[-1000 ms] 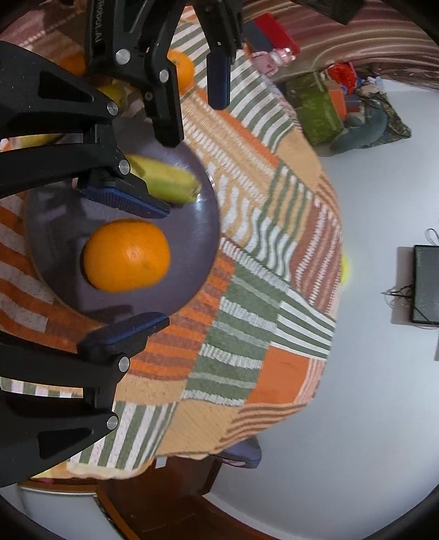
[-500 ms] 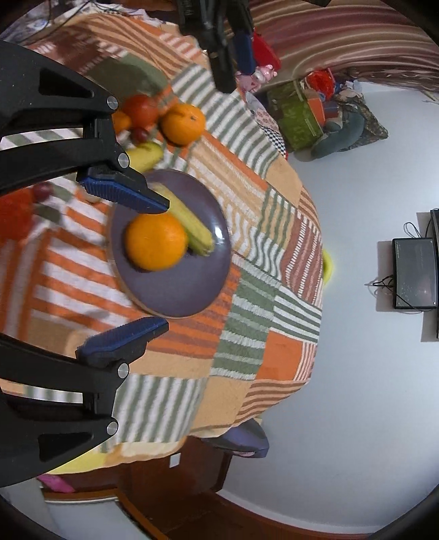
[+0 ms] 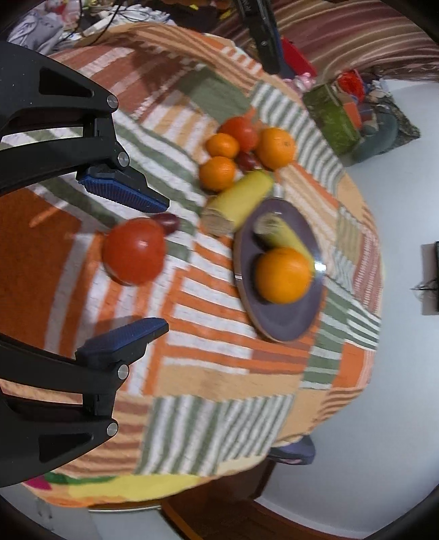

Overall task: Organize fruits
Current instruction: 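Grasp a red tomato with the right gripper while the left grasps an orange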

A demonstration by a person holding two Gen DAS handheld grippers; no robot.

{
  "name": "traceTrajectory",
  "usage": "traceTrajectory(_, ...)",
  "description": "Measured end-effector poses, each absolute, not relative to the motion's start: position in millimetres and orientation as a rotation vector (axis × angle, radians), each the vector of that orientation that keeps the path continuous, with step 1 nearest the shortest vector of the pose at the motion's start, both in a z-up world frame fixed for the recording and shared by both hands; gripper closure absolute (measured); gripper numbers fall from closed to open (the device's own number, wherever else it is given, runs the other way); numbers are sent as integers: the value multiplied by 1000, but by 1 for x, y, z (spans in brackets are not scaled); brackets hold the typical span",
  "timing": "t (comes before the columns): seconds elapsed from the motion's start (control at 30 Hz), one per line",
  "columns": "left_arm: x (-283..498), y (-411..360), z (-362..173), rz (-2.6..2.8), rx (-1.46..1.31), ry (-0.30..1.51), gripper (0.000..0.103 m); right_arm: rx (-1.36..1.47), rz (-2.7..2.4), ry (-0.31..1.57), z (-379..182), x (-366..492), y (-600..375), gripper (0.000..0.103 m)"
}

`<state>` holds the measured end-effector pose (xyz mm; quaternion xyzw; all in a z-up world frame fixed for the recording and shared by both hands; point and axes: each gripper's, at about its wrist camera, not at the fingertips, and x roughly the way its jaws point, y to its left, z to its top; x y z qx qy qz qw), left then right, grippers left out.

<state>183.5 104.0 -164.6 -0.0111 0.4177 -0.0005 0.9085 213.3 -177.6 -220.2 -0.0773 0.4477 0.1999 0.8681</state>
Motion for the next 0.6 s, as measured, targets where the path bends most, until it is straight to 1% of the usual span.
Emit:
traceTrajectory(0.17, 180, 111, -180, 2, -39, 894, 24, -158, 431, 973, -232, 213, -175, 43)
traceTrajectory(0.2, 181, 113, -183, 2, -42, 900, 24, -155, 432, 982, -234, 214, -175, 45)
traceTrajectory(0.27, 183, 114, -186, 1, -46, 905, 24, -151, 439, 997, -237, 215, -176, 56)
traceTrajectory(0.3, 185, 114, -187, 0, -49, 906, 24, -141, 449, 1000, -237, 215, -176, 58)
traceTrajectory(0.47, 199, 118, -191, -6, -57, 909, 24, -148, 441, 989, -233, 211, -174, 59)
traceTrajectory(0.6, 218, 122, -194, -6, -60, 910, 24, -134, 426, 950, -219, 217, -178, 59)
